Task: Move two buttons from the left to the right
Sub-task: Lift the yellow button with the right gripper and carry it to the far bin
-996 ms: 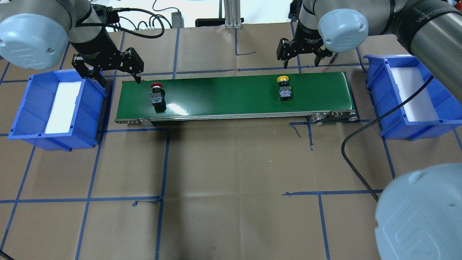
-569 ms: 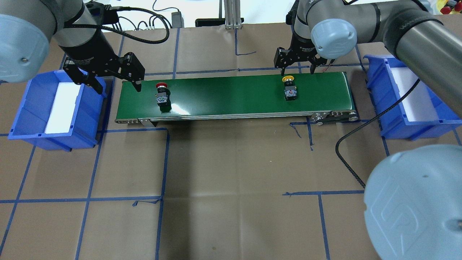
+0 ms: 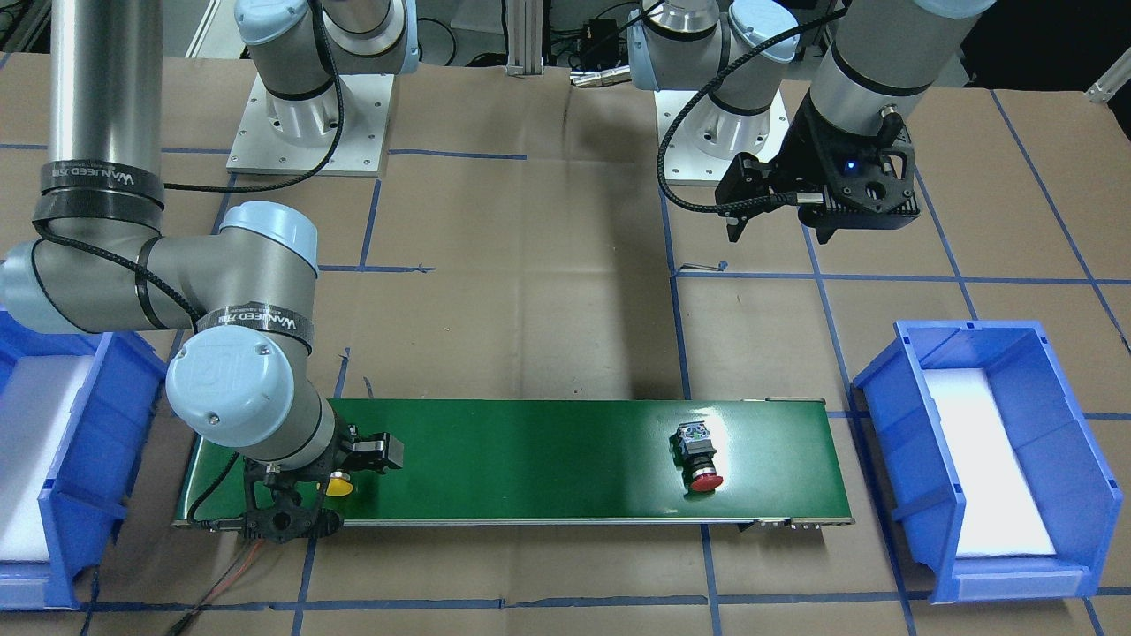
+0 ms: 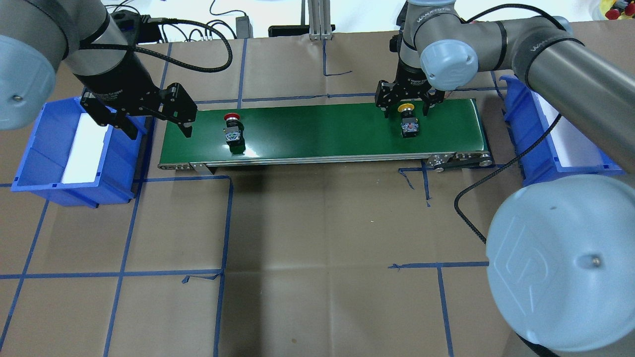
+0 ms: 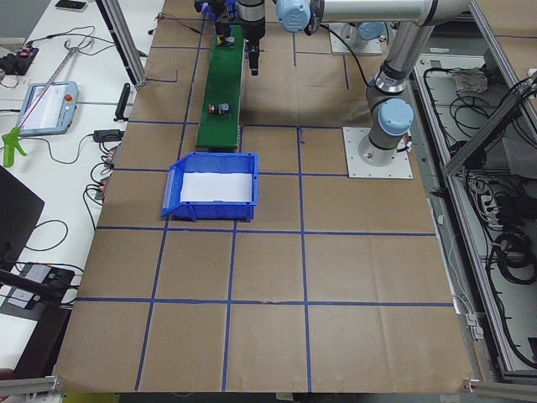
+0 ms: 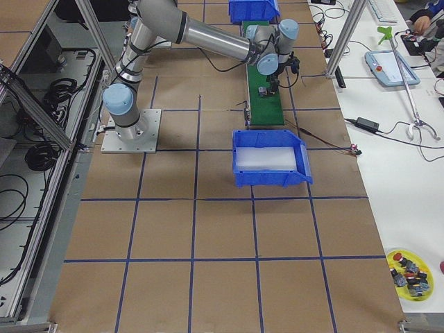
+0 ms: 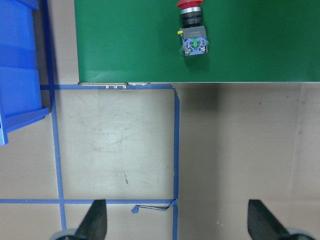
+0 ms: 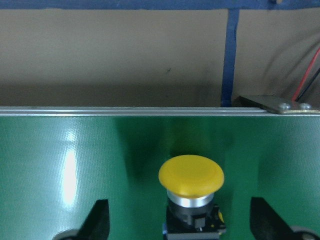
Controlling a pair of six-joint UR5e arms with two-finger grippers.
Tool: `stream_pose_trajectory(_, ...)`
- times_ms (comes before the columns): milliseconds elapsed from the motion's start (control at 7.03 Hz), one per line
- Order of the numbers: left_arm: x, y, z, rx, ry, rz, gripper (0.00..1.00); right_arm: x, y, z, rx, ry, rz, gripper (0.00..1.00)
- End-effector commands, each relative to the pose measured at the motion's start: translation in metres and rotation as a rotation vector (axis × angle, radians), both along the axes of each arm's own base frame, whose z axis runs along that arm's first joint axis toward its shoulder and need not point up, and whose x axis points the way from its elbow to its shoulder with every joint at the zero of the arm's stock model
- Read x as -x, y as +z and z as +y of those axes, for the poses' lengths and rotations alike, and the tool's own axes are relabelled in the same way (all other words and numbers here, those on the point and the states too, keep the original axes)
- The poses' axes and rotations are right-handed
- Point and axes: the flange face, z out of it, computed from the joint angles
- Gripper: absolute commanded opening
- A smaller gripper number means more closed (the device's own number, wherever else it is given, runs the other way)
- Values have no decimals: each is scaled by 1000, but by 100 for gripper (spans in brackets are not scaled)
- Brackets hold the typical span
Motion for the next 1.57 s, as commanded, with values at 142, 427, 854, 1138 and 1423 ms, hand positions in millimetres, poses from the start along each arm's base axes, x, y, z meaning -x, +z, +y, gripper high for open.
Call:
stream_pose_trajectory(142,0,3,0,7,-1,0,100,10,-9,0,-35,-3,7,26)
stream_pose_trajectory(427,0,3,0,4,-1,0,100,26,18,5,-48,-11,26,4)
stream_pose_trajectory(854,0,1,2,-2,-1,2,100,161,128,18,75,-36,15,4)
stream_pose_trajectory(1138,0,1,3,-5,-1,2,100,271,171,35,90,43,21,4)
stream_pose_trajectory(1423,0,1,3,-4,-1,2,100,335,148,49,49,94,2,3)
